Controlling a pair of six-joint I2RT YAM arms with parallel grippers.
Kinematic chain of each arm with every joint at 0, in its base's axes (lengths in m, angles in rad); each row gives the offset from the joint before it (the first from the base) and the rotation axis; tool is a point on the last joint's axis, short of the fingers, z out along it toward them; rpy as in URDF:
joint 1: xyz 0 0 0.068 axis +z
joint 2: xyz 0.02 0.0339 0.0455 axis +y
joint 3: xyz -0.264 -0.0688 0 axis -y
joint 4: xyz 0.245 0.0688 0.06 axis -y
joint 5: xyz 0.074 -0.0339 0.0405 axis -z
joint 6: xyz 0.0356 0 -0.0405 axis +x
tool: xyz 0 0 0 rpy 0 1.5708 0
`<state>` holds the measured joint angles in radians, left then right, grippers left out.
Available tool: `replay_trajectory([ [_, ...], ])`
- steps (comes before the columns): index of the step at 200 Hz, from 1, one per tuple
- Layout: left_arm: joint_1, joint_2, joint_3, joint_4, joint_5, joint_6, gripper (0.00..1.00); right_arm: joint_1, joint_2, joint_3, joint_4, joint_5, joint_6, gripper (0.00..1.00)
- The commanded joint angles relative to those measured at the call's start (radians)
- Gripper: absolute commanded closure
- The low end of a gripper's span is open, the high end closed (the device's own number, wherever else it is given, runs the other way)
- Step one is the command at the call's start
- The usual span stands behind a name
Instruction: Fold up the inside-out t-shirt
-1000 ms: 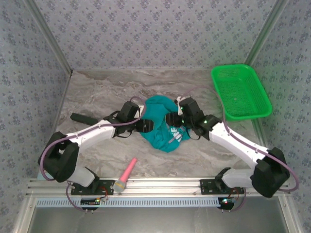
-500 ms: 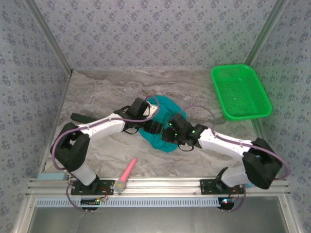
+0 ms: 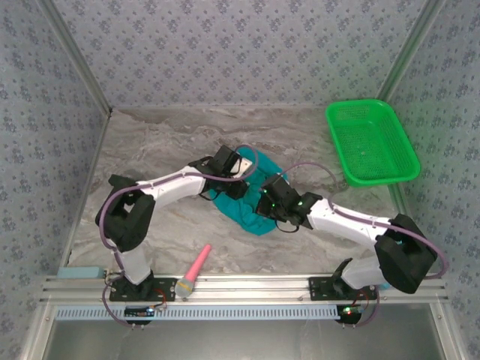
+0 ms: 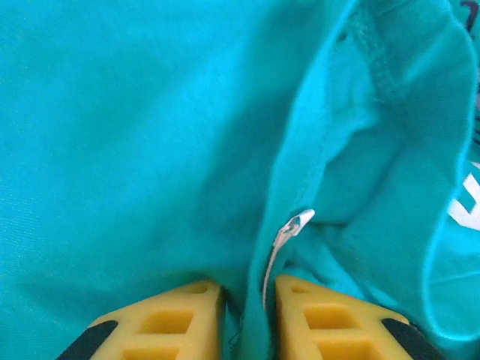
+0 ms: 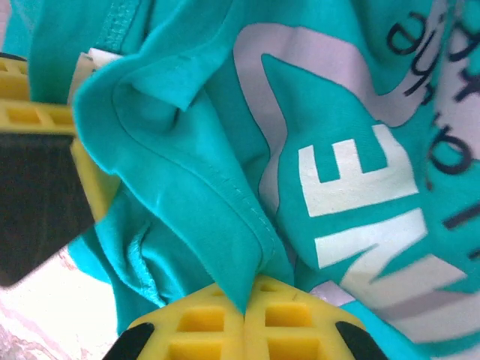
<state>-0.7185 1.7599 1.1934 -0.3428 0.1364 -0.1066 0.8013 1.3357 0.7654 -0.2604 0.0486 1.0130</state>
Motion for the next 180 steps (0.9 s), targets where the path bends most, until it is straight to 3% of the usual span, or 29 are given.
replay_trajectory([
  [1,0.023,-0.097,0.018,-0.024,-0.057,0.005,0.71,0.008,-0.012,0.000,-0.072,0.073,0.026,1.00],
  [17,0.033,-0.126,0.020,-0.025,-0.055,0.014,0.70,0.015,0.000,0.001,-0.072,0.076,0.025,1.00],
  [42,0.057,-0.109,0.026,-0.050,-0.061,0.037,0.85,0.025,0.007,0.002,-0.079,0.102,0.032,1.00],
  [55,0.066,-0.096,0.022,-0.051,-0.046,0.051,0.87,0.024,0.004,0.000,-0.081,0.111,0.037,1.00],
  [63,0.066,-0.091,0.018,-0.047,0.004,0.069,0.81,0.023,0.002,-0.002,-0.081,0.111,0.037,1.00],
  [74,0.066,-0.090,0.010,-0.034,0.099,0.093,0.53,0.023,0.003,0.000,-0.081,0.107,0.036,1.00],
  [82,0.066,-0.092,0.000,-0.010,0.158,0.102,0.47,0.022,0.004,0.000,-0.080,0.104,0.035,1.00],
  [120,0.065,-0.067,0.007,0.020,0.255,0.139,0.43,0.019,0.005,-0.002,-0.072,0.090,0.034,1.00],
  [146,0.066,0.013,0.078,-0.065,0.255,0.171,0.45,0.016,-0.003,-0.006,-0.073,0.088,0.037,1.00],
  [180,0.070,0.083,0.098,-0.054,0.272,0.177,0.48,0.011,-0.021,-0.012,-0.075,0.089,0.043,1.00],
])
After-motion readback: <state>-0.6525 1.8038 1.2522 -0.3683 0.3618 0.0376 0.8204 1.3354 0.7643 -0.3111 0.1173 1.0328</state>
